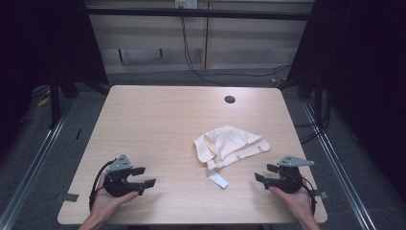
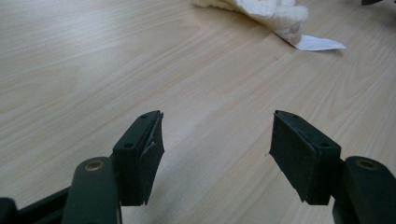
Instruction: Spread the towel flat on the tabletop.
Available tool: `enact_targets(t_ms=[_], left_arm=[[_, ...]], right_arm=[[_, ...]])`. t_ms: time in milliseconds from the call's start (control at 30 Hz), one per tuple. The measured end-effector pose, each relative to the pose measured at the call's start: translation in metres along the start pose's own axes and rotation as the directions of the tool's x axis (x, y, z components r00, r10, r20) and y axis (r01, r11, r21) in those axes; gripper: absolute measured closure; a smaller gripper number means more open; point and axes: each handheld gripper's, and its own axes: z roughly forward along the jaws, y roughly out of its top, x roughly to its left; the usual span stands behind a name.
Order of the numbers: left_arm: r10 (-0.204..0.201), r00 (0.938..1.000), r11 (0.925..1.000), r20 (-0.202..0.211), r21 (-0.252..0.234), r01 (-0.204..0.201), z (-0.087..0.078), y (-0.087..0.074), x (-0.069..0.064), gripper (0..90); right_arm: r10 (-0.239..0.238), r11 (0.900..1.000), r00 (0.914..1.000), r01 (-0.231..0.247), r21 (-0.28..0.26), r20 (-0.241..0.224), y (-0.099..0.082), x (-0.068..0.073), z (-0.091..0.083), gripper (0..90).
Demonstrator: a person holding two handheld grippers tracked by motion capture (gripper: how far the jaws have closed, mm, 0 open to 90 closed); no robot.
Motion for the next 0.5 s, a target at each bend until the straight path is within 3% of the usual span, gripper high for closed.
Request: enact_targets(t_ms=[133, 233, 500], left_arm=[[0.004, 1.0000, 0.9999, 0.005, -0.012, -0.004, 0.0005, 0.0028, 0.0003, 34.3], [0.010, 0.9999, 0.9999, 0.014, -0.005, -0.010, -0.0003, 0.0026, 0.0018, 34.7], [-0.012, 0.9999, 0.9996, -0.005, -0.024, 0.012, -0.0094, -0.0011, 0.0060, 34.3]], right_arm=[[-0.008, 0.9999, 1.0000, 0.008, -0.014, -0.006, 0.0004, 0.0011, 0.0007, 35.6], [-0.008, 0.9993, 0.9991, 0.007, -0.036, -0.043, 0.0011, 0.0000, -0.0009, 37.2], [-0.016, 0.9997, 0.9964, 0.015, -0.017, -0.083, 0.0050, 0.0063, -0.0002, 34.4]])
